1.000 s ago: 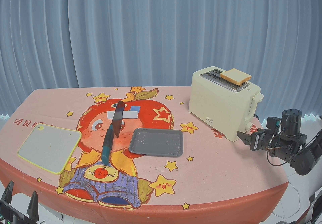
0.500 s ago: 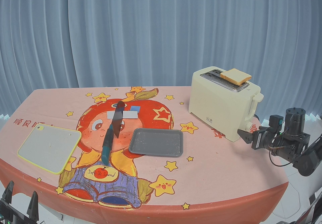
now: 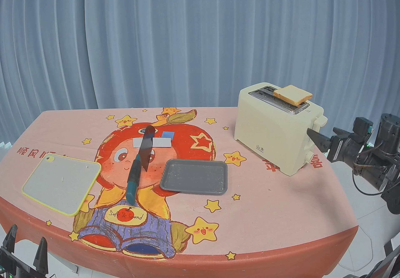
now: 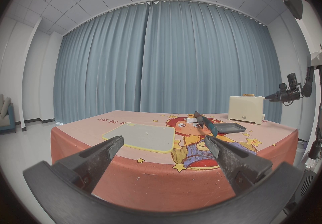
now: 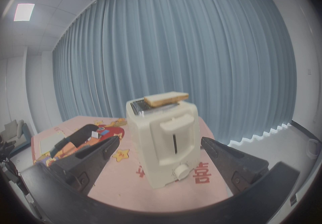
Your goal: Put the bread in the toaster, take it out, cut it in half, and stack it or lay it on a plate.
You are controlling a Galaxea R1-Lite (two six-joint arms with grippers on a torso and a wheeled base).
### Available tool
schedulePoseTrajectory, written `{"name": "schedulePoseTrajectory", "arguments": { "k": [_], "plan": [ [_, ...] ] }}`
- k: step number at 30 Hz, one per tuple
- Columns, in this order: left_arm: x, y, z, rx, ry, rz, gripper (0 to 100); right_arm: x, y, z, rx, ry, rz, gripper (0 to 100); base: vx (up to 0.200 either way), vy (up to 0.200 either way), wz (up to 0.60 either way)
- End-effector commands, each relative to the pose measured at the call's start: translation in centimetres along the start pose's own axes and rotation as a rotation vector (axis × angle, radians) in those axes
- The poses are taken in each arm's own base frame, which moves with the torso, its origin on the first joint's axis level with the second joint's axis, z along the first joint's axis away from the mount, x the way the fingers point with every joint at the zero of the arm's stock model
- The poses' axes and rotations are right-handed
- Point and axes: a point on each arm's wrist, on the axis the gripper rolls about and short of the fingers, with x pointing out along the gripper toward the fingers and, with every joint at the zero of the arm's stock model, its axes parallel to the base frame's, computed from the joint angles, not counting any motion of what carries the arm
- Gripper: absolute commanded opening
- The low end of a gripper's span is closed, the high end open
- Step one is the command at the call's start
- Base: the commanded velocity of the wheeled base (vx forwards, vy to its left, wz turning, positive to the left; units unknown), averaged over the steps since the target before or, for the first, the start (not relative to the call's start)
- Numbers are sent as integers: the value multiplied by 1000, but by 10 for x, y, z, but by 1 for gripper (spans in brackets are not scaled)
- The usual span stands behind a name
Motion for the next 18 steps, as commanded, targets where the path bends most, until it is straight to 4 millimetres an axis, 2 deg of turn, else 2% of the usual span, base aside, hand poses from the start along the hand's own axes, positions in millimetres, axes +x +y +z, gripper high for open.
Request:
{"name": "schedulePoseTrajectory", "arguments": {
  "k": [1, 8, 18],
  "plan": [
    [1, 0, -5, 0, 17, 1, 100, -9, 2, 22, 11, -95, 14, 100, 0, 0, 0],
    [1, 0, -5, 0, 17, 0, 100, -6, -4, 33, 41, -135, -1, 100, 0, 0, 0],
    [1, 0, -5, 0, 17, 1, 100, -6, -6, 29, 44, -123, -20, 100, 0, 0, 0]
  ]
}}
